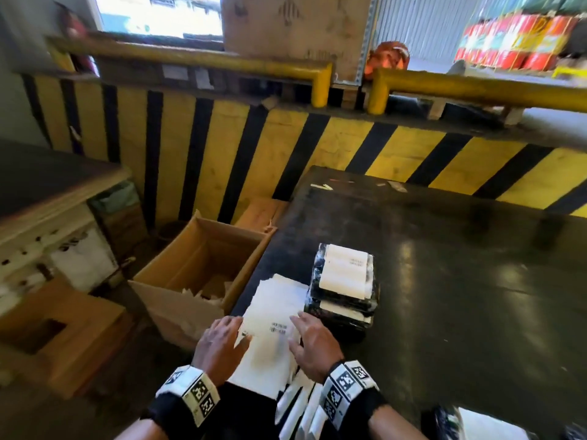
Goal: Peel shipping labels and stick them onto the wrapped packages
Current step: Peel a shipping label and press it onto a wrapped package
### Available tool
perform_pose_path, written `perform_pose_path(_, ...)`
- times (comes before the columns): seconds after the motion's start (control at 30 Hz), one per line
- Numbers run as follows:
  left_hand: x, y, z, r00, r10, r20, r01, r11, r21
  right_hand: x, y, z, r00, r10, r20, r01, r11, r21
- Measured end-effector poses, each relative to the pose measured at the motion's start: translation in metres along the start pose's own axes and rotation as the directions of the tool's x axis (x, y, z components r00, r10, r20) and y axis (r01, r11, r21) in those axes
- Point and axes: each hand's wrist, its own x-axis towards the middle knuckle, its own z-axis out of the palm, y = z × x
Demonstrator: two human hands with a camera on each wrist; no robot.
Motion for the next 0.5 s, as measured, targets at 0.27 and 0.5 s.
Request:
perform_pose_path(0.27, 0.031, -0.012, 0.011, 0.989, -0.144, 0.04, 0.149, 0.965, -0.216, 0.019, -0.009, 0.019, 0.994, 0.071, 0.084, -0.067, 0.997, -0.041)
perform_pose_path(0.5, 0.041, -0.029, 0.018, 0.995, -0.095, -0.007, 0.079, 0.867, -0.491, 0.022, -0.004, 0.02, 0.995, 0.06, 0.079, -0.057, 0.998, -0.038)
